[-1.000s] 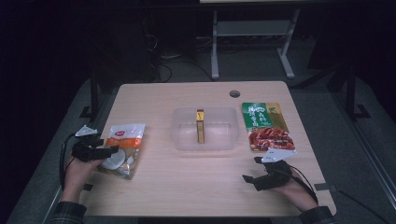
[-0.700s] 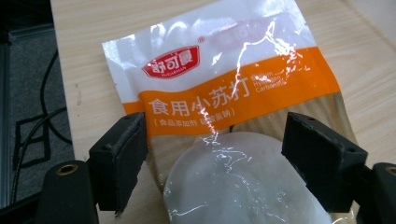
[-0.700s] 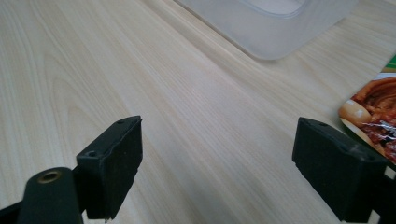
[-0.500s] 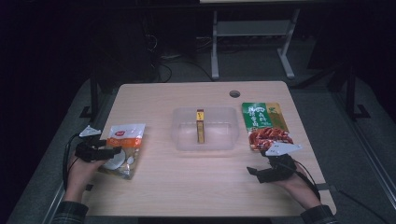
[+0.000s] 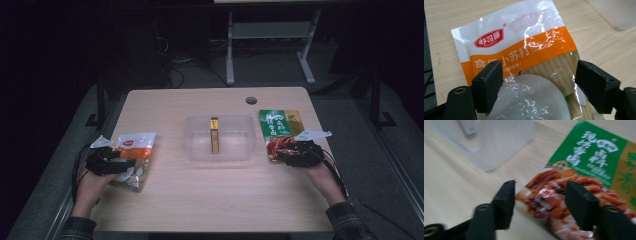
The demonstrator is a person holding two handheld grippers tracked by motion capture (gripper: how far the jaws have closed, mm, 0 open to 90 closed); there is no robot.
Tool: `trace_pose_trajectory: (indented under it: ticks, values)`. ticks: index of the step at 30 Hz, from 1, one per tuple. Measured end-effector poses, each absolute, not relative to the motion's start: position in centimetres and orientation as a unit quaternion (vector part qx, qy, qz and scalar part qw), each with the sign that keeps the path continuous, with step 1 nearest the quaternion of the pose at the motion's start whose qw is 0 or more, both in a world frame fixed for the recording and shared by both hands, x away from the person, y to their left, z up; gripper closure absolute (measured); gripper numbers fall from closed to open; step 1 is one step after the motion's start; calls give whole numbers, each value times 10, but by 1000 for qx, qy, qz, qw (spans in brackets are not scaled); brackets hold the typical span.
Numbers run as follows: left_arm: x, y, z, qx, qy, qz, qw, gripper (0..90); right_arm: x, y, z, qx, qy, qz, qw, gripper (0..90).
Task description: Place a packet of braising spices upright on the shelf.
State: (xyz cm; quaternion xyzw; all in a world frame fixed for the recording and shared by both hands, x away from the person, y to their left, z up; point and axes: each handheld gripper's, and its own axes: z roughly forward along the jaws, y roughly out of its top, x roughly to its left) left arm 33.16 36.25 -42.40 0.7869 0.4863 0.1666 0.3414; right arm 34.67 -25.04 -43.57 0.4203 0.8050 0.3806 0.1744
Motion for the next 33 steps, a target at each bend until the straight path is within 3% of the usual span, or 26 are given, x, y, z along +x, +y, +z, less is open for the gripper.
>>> trace_pose_trajectory:
  ticks: [4, 5, 6, 10, 33]
  values:
    - [332, 362, -424, 786, 488, 165, 342, 222, 369, -259, -434, 435, 793, 385, 180, 669]
    - [332, 362, -424, 786, 488, 165, 342, 222, 369, -259, -434, 435, 793, 385, 180, 669]
    - [332, 362, -424, 786, 488, 165, 342, 222, 383, -262, -434, 441, 789, 390, 178, 772]
    - [333, 363, -425, 787, 488, 162, 340, 222, 404, -265, -432, 450, 781, 391, 187, 886]
    - [333, 358, -425, 790, 481, 154, 348, 221, 521, -260, -456, 536, 727, 364, 229, 900]
